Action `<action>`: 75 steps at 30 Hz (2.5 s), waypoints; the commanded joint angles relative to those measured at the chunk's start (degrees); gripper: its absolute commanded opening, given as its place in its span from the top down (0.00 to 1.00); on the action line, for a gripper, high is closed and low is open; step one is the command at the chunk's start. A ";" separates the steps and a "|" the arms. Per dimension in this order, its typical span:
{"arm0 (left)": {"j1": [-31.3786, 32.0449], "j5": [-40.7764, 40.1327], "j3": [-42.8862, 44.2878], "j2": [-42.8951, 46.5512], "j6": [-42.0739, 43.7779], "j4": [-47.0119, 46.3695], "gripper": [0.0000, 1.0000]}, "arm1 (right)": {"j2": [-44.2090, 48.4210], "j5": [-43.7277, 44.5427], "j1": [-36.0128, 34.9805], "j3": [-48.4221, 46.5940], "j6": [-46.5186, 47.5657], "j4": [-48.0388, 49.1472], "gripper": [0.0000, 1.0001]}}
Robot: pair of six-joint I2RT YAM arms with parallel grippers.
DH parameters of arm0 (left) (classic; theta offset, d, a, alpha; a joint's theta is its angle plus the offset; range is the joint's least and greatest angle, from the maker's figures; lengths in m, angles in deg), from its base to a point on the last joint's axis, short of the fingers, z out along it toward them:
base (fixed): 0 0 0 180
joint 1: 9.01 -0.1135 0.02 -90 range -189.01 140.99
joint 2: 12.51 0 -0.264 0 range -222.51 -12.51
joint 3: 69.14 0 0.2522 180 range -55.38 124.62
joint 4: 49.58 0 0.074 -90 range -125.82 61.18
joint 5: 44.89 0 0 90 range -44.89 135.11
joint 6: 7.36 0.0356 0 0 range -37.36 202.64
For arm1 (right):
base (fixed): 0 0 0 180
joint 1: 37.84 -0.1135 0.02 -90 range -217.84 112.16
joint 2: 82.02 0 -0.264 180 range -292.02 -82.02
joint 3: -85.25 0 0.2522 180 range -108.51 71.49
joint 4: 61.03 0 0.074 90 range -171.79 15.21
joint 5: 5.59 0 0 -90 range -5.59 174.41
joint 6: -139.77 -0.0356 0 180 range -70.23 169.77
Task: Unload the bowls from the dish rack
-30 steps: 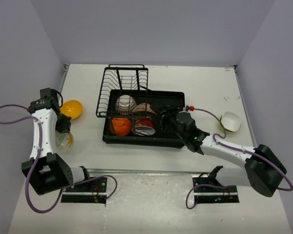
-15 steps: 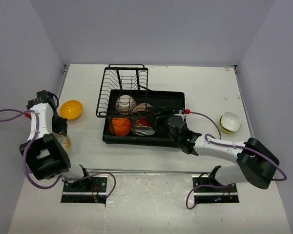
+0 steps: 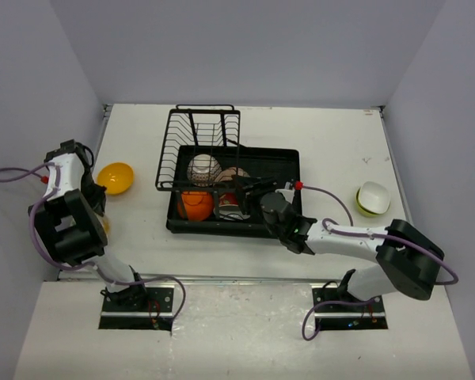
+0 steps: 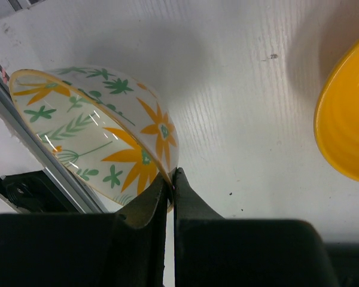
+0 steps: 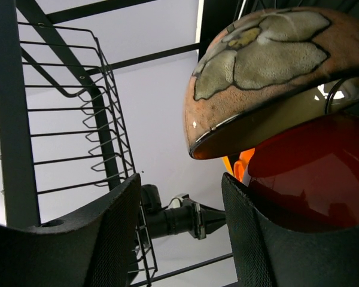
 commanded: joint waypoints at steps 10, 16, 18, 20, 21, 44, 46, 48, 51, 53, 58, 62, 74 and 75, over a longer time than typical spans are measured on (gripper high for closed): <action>-0.43 -4.23 3.80 -6.24 1.84 2.77 1.00 | -3.35 10.54 -1.95 -3.74 1.43 0.67 0.42; -0.43 -4.25 4.41 -8.27 2.64 2.33 0.89 | -3.27 13.26 -2.22 -3.57 0.11 -2.05 0.42; -0.43 -3.55 4.94 -8.88 2.90 2.07 0.83 | -3.36 13.79 -2.13 -4.27 -0.32 -3.28 0.42; -0.35 -3.45 5.91 -9.33 2.90 2.24 0.79 | -3.97 14.24 -2.13 -4.88 -1.47 -4.16 0.42; -0.35 -3.45 6.09 -9.76 2.99 2.25 0.75 | -4.15 14.41 -2.22 -5.24 -2.77 -4.94 0.42; 1.15 1.38 8.11 -12.49 1.93 1.54 0.39 | -7.58 20.74 -4.77 -12.54 -27.66 -33.78 0.51; 1.24 1.64 8.37 -12.58 2.02 1.54 0.39 | -7.66 20.92 -4.68 -12.97 -29.67 -36.50 0.53; 1.15 1.91 8.37 -12.58 2.02 1.54 0.39 | -8.19 21.00 -4.77 -13.15 -30.73 -36.42 0.55; 1.24 2.43 8.46 -12.58 2.02 1.46 0.39 | -9.50 21.27 -4.68 -14.38 -31.70 -37.73 0.57; 1.24 2.70 8.55 -12.49 1.93 1.28 0.39 | -10.29 21.44 -4.68 -14.47 -31.79 -37.03 0.57; 1.41 3.75 8.72 -12.75 2.02 0.66 0.38 | -12.41 21.71 -4.68 -14.99 -34.34 -36.33 0.57; 1.41 3.93 9.43 -13.02 2.02 0.66 0.37 | -13.90 21.27 -4.07 -15.35 -35.22 -34.93 0.61; 1.41 3.75 9.96 -13.63 2.28 0.40 0.37 | -16.19 18.28 -1.96 -14.73 -32.23 -27.73 1.00; 1.41 3.75 9.87 -13.63 2.20 0.31 0.37 | -16.28 18.02 -2.04 -14.47 -31.88 -26.76 1.00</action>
